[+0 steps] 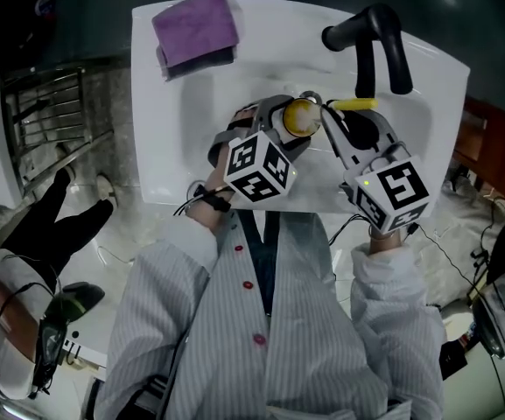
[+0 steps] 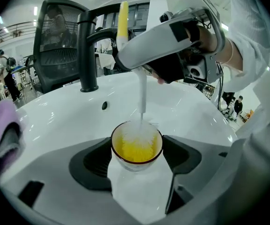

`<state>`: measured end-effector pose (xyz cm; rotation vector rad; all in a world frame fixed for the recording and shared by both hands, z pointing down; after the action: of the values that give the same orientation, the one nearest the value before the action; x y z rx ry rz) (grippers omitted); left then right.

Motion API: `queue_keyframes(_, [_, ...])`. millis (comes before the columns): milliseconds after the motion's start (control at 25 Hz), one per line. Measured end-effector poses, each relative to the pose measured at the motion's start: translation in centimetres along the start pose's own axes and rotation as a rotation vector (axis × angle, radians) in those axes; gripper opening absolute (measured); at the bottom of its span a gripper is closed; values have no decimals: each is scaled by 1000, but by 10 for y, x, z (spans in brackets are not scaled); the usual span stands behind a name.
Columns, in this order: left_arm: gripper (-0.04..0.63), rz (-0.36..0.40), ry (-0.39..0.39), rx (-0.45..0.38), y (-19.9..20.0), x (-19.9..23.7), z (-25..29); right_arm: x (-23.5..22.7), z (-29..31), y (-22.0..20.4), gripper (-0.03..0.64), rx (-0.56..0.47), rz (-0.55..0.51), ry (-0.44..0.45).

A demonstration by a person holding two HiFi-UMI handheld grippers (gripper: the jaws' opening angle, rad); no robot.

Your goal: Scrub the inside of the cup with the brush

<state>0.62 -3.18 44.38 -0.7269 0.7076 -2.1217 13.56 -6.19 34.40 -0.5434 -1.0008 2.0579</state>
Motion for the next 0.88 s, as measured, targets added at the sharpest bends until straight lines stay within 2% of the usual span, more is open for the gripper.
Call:
queue_keyframes(320, [353, -2, 3, 12, 0, 1, 2, 16, -29, -23, 57, 0, 119, -23])
queue_keyframes(640, [353, -15, 4, 33, -3, 1, 2, 23, -41, -28, 58, -71, 297, -19])
queue_keyframes(880, [354, -19, 9, 59, -1, 3, 5, 21, -63, -30, 58, -134, 400, -56])
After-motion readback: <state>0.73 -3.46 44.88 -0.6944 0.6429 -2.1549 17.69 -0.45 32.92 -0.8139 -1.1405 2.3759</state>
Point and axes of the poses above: the fingertips, and each gripper's own axes: z forward along the fingers, x to its left, y out of its top, the point moved 10 cm from there along -z, backward along the fingers, and after that the axes turned 14 degrees about -z, right-handed, at the moved point
